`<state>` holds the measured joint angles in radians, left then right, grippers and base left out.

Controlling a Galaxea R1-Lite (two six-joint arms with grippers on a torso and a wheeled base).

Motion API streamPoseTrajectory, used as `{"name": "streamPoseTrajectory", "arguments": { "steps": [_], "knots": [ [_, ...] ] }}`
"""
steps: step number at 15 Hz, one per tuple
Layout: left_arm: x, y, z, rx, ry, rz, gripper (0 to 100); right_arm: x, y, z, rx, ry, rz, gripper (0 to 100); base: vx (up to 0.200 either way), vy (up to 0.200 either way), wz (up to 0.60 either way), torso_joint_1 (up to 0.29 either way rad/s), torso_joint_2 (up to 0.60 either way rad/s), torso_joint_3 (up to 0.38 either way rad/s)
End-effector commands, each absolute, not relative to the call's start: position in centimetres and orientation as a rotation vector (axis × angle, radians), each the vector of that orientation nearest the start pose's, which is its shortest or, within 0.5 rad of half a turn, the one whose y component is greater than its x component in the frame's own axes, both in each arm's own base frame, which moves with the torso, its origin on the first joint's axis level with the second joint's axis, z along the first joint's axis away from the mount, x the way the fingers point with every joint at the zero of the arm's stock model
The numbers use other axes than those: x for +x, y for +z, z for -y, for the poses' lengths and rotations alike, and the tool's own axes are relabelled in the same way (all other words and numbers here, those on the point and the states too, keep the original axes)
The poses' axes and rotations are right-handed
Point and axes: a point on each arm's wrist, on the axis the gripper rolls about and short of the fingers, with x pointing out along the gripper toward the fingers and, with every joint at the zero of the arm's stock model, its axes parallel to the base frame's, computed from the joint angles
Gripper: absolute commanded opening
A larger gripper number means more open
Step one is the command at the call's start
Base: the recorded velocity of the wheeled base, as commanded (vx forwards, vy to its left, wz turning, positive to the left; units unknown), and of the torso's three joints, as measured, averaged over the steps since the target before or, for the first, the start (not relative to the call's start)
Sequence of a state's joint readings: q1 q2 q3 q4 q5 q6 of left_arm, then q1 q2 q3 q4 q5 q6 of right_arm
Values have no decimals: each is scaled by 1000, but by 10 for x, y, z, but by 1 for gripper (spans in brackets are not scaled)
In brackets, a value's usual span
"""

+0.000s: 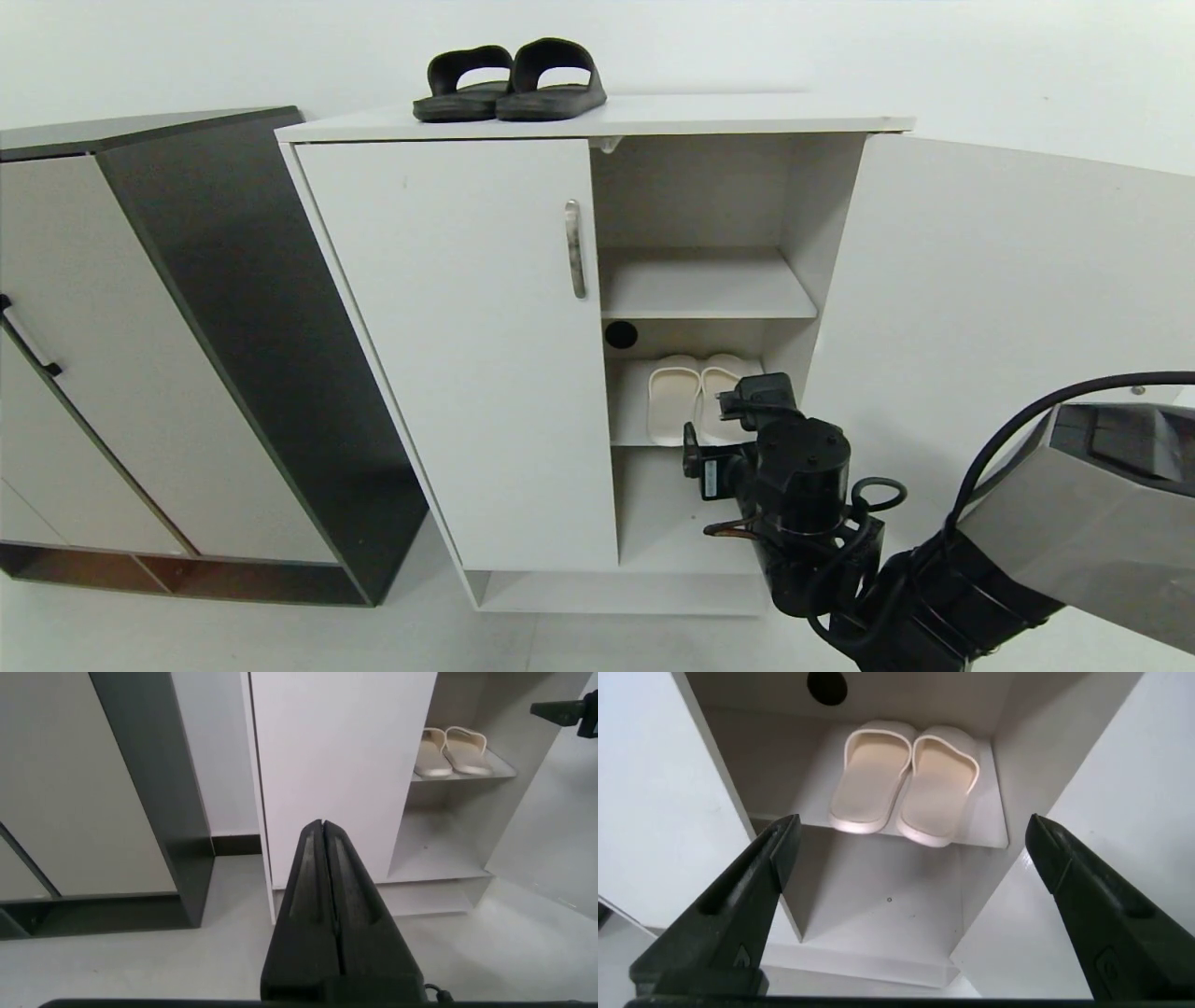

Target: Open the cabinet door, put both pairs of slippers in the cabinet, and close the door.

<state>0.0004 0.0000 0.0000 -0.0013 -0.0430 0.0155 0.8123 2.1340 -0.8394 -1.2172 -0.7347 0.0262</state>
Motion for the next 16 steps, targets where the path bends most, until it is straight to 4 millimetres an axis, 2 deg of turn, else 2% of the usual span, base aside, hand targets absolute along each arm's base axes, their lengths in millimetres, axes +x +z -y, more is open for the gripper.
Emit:
{"name": "streamPoseTrajectory", "arguments": {
  "steps": [1,2,16],
  "knots": [
    [-23,76,1,15,-43,0,0,270,99,-263,-28,77,-56,100,0,0,0,0,0,0],
    [-23,76,1,15,-41,0,0,270,98,-263,-30,77,-58,100,0,0,0,0,0,0],
    [-23,76,1,15,-43,0,0,266,94,-257,-46,97,-46,100,0,200,0,4,3,4]
  ]
}}
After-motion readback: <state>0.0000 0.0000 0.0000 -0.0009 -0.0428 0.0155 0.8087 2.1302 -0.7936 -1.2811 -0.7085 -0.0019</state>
